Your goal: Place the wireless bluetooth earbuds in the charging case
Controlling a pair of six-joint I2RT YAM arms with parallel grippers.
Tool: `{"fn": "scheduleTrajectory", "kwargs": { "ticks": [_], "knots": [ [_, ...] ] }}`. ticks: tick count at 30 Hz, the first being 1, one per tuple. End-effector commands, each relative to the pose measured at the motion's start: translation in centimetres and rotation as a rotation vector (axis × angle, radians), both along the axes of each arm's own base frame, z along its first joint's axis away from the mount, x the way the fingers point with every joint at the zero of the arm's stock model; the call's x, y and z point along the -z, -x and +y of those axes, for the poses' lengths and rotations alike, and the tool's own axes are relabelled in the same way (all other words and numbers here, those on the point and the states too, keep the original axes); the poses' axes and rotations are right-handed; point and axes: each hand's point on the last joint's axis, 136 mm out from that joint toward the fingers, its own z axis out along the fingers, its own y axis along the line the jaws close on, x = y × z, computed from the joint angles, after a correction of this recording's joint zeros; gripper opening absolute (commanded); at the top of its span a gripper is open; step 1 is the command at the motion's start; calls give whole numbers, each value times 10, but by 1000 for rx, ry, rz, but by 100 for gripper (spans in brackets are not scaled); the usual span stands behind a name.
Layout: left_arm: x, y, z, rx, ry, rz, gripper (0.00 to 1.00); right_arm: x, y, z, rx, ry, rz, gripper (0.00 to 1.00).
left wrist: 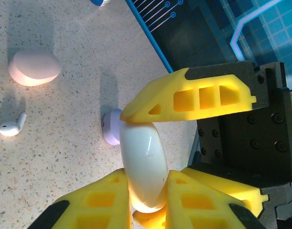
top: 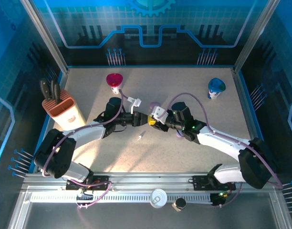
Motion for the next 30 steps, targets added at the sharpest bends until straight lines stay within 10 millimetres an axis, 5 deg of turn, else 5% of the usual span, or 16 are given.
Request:
{"fn": "scheduleTrajectory", "kwargs": {
  "ticks": [1, 6, 13, 19, 30],
  "knots": [
    [-15, 4, -7, 53, 25, -111, 16, -20, 10, 6, -68, -49, -27, 46],
    [-30, 2, 0, 35, 65, -263, 15, -34, 31, 3, -149, -143, 74, 77],
    [-51, 12, 10, 37, 175, -506, 14, -75, 29, -24, -106, -452, 274, 86],
    [-69, 28, 11, 78, 287, -638, 16, -90, 17, -43, -92, -634, 566, 71],
    [-74, 27, 6, 120, 313, -594, 16, -89, 17, -27, -208, -650, 616, 54]
  ]
}}
